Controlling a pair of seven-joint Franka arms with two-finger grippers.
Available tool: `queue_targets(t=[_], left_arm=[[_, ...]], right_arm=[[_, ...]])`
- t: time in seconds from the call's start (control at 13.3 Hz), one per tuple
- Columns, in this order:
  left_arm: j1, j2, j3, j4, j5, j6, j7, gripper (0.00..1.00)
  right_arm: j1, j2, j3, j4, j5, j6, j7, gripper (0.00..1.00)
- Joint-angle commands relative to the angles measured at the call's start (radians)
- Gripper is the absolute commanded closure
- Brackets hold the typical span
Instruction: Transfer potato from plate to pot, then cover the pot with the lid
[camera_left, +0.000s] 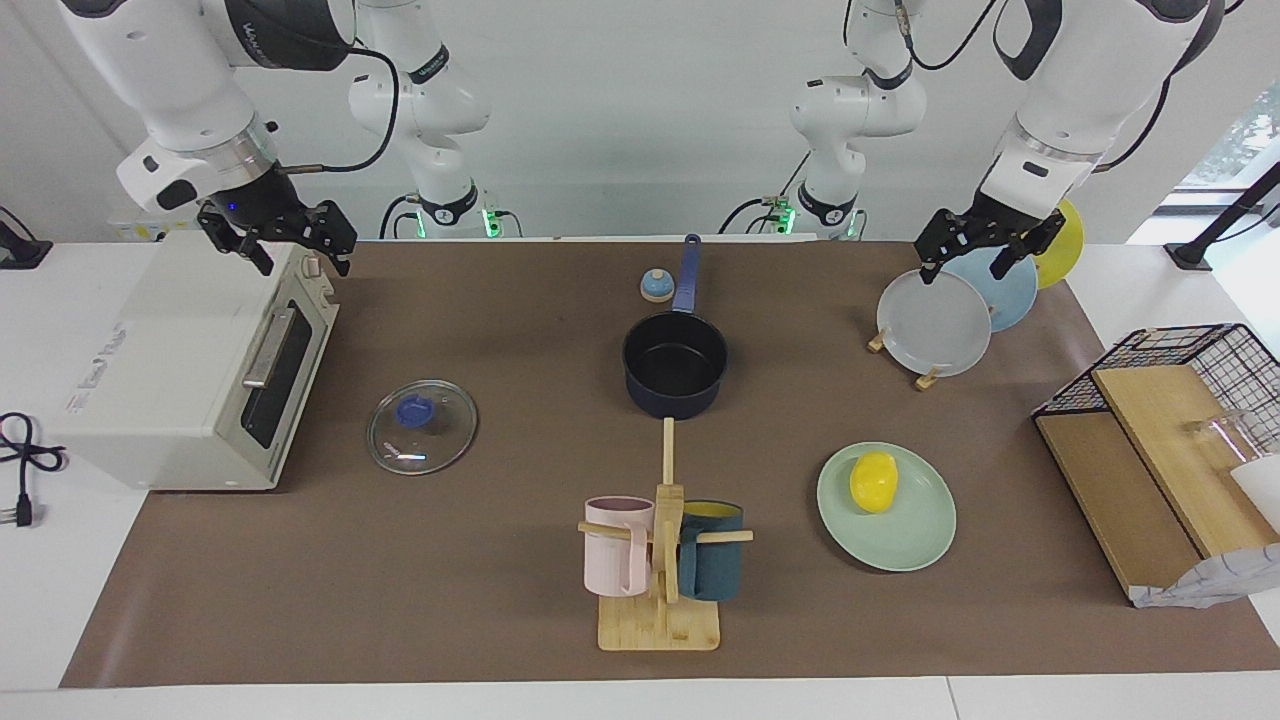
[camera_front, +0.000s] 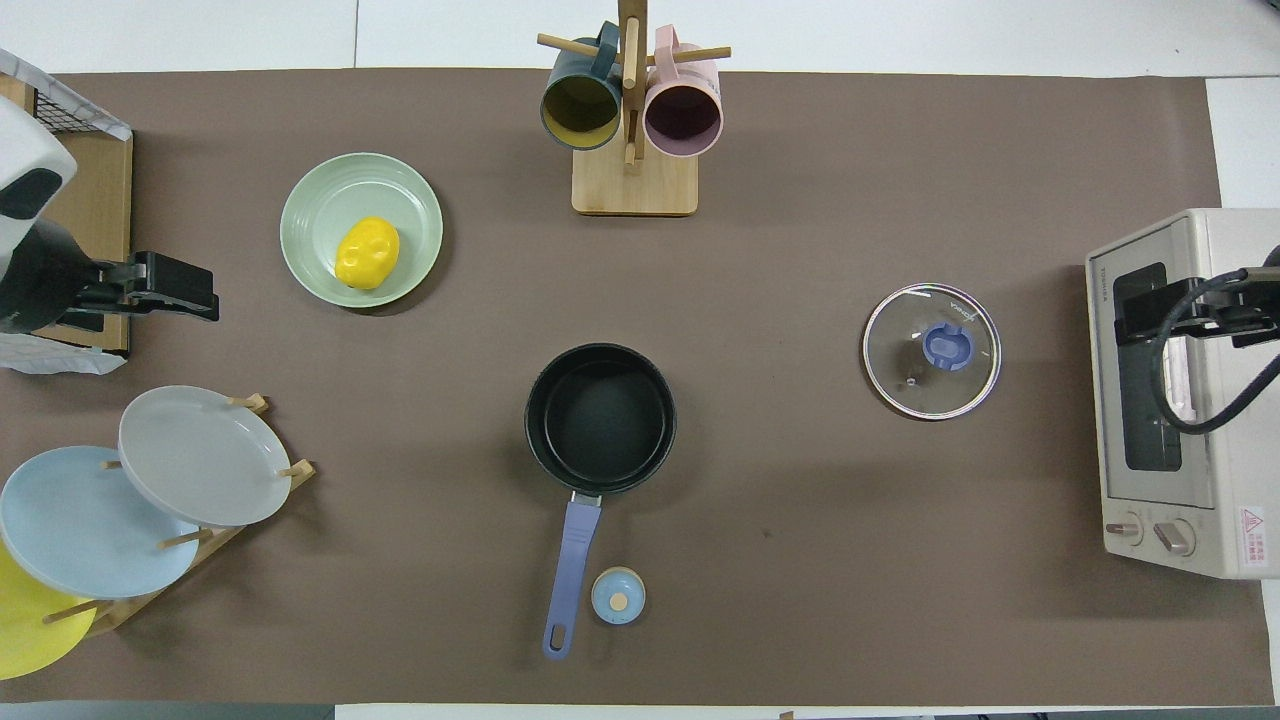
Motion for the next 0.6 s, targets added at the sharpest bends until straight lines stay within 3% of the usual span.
queue_targets(t=[0.0,0.15,0.23,0.38,0.53], left_arm=[[-0.005,0.222,-0.002,0.152,-0.019,0.019,0.050,0.00],[-0.004,0.363,-0.005,0.197,-0.020,0.131,0.111,0.00],[0.001,0.409,-0.005,0.197,-0.020,0.201,0.140,0.00],[-0.013,0.495,-0.005,0.202,-0.019,0.251,0.154,0.00],[-0.030,0.535,-0.005,0.199,-0.010,0.323,0.159,0.00]], right_arm=[[0.000,0.004,0.006,0.004,0.014,0.012,0.003,0.00],[0.006,-0.022,0.008,-0.081,0.018,0.121,-0.003,0.00],[0.057,-0.043,0.011,-0.152,0.018,0.200,0.003,0.00],[0.129,-0.037,0.011,-0.255,0.010,0.270,0.008,0.00],[0.126,-0.016,0.009,-0.374,0.013,0.457,-0.003,0.00]])
